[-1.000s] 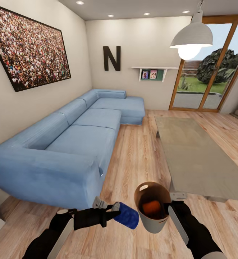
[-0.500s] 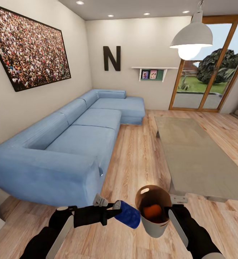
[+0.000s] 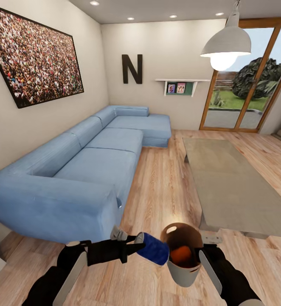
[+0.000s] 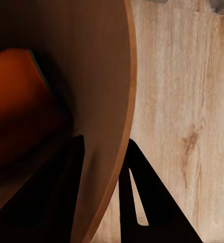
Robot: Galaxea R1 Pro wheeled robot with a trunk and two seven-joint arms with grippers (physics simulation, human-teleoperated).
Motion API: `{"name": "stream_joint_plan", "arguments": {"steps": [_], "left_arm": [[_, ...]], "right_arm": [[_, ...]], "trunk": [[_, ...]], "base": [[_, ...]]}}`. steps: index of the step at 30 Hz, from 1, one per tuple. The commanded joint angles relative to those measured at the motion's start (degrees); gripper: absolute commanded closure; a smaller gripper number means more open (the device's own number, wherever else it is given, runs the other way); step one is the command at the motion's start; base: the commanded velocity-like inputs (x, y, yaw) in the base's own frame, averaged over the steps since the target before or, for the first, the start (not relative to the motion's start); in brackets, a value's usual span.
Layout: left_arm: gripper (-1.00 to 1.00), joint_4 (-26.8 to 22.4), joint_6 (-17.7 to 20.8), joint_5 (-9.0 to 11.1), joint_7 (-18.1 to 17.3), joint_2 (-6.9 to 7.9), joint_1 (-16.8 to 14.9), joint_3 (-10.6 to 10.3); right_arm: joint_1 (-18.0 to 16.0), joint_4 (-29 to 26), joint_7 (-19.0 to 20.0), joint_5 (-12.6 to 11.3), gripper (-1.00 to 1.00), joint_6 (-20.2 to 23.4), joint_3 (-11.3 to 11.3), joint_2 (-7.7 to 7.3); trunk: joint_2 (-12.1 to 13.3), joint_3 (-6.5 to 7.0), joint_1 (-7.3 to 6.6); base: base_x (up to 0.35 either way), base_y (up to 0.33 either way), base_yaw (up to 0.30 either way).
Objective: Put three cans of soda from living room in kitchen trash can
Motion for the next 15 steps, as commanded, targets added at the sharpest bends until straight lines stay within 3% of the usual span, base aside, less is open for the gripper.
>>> {"name": "stream_joint_plan", "arguments": {"steps": [1,2,5,15], "left_arm": [[1.00,-0.32,-0.06,0.39,0.05,-0.01,0.00,-0.01],[1.00,-0.98,-0.04,1.71,0.06,-0.02,0.00,-0.01],[1.00,-1.43,-0.02,2.73,0.07,-0.06,0.00,-0.10],[1.00,-1.31,-0.19,3.41,0.64,-0.79,0.00,-0.51]], "right_arm": [[-0.04,0.15,0.10,0.08,1.00,-0.23,0.01,0.01],[-0.04,0.56,0.10,0.08,1.00,-0.27,0.01,0.03],[-0.04,0.84,0.10,0.08,1.00,-0.29,0.03,0.07],[-0.05,0.97,0.10,0.00,1.00,-0.31,0.31,0.14]], "trunk": [[-0.01,0.01,0.00],[-0.01,0.01,0.00],[-0.01,0.01,0.00],[-0.01,0.01,0.00]], "base": [[0.000,0.000,0.000],[0.000,0.000,0.000],[0.000,0.000,0.000],[0.000,0.000,0.000]]}}
